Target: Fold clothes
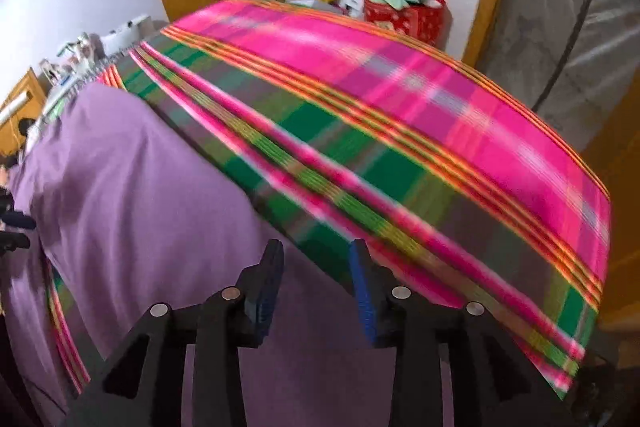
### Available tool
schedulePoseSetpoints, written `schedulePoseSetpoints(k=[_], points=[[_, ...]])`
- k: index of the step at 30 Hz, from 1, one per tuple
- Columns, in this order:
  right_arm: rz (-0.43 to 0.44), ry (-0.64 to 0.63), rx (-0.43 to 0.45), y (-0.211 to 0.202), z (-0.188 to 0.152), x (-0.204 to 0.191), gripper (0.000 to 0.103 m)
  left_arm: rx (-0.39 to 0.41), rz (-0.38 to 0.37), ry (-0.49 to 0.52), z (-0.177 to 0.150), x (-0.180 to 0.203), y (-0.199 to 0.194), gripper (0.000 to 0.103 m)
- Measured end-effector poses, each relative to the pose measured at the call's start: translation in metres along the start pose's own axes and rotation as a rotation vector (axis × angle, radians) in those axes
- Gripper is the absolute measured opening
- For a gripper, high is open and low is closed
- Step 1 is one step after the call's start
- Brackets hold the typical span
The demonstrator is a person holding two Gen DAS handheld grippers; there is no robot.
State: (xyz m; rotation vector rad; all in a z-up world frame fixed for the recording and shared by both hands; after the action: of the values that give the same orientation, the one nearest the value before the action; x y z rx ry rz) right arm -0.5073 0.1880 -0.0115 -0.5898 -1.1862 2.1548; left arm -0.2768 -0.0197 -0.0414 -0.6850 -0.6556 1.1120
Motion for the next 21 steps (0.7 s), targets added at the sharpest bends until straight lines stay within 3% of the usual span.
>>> schedulePoseSetpoints(k=[4,8,11,16,19,21], points=[[0.029,-0.01,-0.017,-0.002,-0.013,0.008,0.042,-0.026,0.006,0.053,0.004,0.016,0.018,0.019],[0.052,-0.042,-0.009,-0.004,-0.017,0.009,0.041,-0.036,0.005,0.047,0.005,0.017,0.021,0.02],[0.078,-0.052,-0.017,-0.005,-0.016,0.011,0.003,-0.04,0.008,0.036,0.005,0.016,0.02,0.02],[0.01,-0.088,0.011,-0.004,-0.013,0.009,0.002,-0.034,0.021,0.037,0.011,0.02,0.022,0.02],[-0.028,-0.051,0.062,-0.006,-0.009,0.017,0.002,-0.03,0.032,0.046,0.015,0.023,0.026,0.02],[-0.045,-0.033,0.049,-0.004,-0.01,0.022,0.005,-0.031,0.034,0.051,0.016,0.025,0.028,0.02]])
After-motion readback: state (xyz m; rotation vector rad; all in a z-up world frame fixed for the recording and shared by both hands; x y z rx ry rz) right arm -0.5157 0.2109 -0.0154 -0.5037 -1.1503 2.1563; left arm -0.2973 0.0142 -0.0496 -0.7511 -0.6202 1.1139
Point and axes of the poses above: each gripper's, at about its wrist camera, not at the fingertips, and y roughly the way its jaws point, x to its right, z to its top, the point moved 1 cm from there along y, roughly the way its jaws point, and after that the axes turned 4 degrees about z, right-handed, at the moved point
